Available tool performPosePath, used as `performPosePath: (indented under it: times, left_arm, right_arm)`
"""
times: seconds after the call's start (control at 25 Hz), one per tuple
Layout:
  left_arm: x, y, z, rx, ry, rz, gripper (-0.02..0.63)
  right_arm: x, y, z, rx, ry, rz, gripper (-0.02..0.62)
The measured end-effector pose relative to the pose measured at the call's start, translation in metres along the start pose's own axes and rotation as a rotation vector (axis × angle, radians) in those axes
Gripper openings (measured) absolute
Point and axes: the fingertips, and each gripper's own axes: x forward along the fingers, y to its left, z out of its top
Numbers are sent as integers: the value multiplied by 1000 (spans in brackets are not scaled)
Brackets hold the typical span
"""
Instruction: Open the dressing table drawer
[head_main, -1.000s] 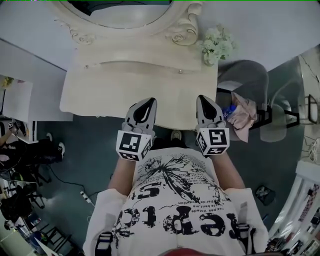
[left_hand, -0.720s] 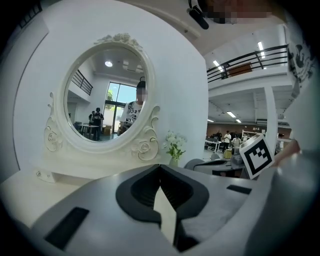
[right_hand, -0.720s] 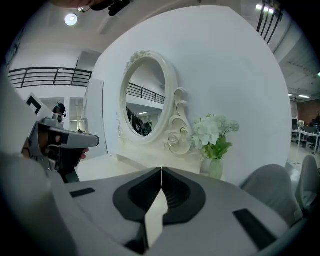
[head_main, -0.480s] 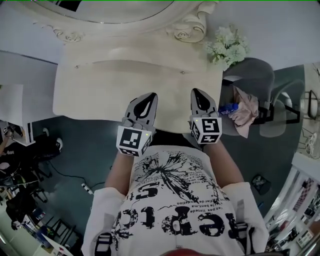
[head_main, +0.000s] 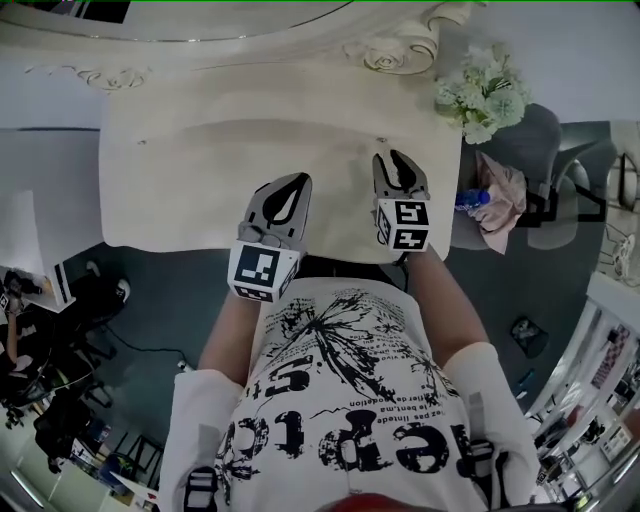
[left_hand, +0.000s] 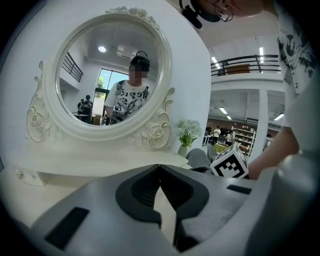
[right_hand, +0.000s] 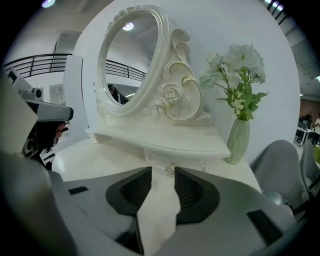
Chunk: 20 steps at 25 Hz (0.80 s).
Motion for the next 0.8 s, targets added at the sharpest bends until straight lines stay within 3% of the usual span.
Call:
performPosePath:
  times: [0.04,0.28,0.48,0.64,0.8]
  left_arm:
    - [1,4,-2,-2,6,-5,18]
    - [9,18,-10,-9,38,-30,18]
    - [13,27,-12,-15,50,-32,18]
    - [16,30,-15,-18,67,-38,18]
    - [18,31,-13,-19,69,-38,18]
  right_arm:
    - [6,0,-2,3,9,-6,143]
    - [32,-10,-9,0,49,-77,149]
    - [44,-20,-9,59,58,-150,146]
    - [47,-19,-9,94,77,-153,106]
    - [48,-19,-10,110,80,-150,104]
